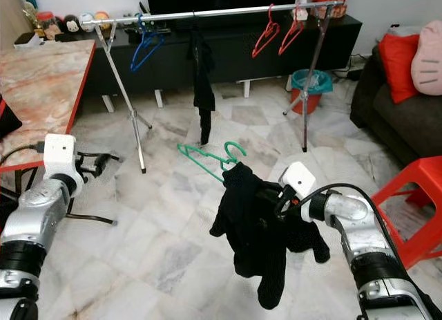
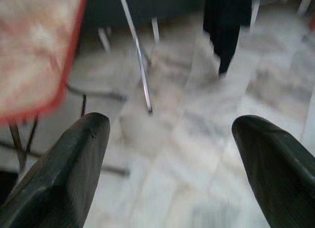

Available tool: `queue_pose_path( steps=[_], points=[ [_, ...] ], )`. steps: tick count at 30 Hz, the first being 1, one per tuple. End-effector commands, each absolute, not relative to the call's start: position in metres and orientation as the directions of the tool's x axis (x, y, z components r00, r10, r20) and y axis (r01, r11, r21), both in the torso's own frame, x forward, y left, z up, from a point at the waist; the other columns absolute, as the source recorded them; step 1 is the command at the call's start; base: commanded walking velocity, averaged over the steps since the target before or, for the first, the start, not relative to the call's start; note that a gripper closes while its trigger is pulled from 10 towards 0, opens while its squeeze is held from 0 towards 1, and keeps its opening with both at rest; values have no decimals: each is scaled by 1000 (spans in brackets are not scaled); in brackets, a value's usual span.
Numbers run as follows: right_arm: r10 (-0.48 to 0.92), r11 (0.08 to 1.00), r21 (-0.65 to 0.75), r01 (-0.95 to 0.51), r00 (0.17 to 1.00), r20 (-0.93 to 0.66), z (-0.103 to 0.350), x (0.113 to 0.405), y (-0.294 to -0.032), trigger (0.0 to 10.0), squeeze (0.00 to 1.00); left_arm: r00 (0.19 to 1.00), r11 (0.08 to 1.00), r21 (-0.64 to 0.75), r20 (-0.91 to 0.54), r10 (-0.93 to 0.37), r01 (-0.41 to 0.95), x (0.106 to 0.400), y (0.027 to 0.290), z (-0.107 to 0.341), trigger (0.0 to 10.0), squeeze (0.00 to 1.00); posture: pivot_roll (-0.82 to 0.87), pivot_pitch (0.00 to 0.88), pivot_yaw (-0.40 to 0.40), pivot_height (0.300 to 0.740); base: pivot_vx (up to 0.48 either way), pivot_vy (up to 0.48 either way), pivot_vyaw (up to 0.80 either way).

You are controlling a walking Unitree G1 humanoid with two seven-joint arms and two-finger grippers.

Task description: Hang hanger

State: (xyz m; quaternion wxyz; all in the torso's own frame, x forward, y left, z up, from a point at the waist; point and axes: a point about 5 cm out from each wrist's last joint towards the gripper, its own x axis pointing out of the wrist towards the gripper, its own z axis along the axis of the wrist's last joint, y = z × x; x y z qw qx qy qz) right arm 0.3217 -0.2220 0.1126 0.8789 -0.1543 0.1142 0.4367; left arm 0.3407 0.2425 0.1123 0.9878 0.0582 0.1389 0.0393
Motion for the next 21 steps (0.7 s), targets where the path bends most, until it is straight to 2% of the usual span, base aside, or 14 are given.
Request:
queue_pose_path(
  steps=[1,2,4,8,10,11,14,16,21],
  points=[
    [775,531,-204,-823,569,-275,134,327,-219,10000,0,919,995,100,-393,40,0,333,234,89,10000,0,-145,0,14,740,0,0,0],
    [806,498,-194,-845,533,-257,140,326,-218,10000,0,891,996,49,-451,-49,79,329,224,79,10000,0,-147,0,15,740,0,0,0],
    [831,460,-199,-865,498,-246,147,326,-218,10000,0,862,987,-2,-486,-142,161,325,211,72,10000,0,-147,0,15,740,0,0,0],
    [840,428,-211,-879,473,-265,152,326,-220,10000,0,836,979,-73,-511,-199,188,323,202,65,10000,0,-148,0,16,740,0,0,0],
    [871,380,-196,-904,421,-255,158,324,-221,10000,0,795,950,-140,-523,-309,278,318,189,62,10000,0,-147,0,14,740,0,0,0],
    [871,380,-196,-904,421,-255,158,324,-221,10000,0,795,950,-140,-523,-309,278,318,189,62,10000,0,-147,0,14,740,0,0,0],
    [917,313,-166,-935,343,-202,167,321,-216,10000,0,762,910,-211,-498,-413,355,315,176,63,10000,0,-145,0,12,740,0,0,0],
    [928,291,-160,-943,319,-193,168,320,-214,10000,0,751,894,-245,-485,-447,375,314,172,64,10000,0,-143,0,9,740,0,0,0],
    [960,218,-127,-968,236,-149,172,313,-212,10000,0,706,812,-332,-404,-582,479,311,160,73,10000,0,-139,0,4,740,0,0,0]
  ],
)
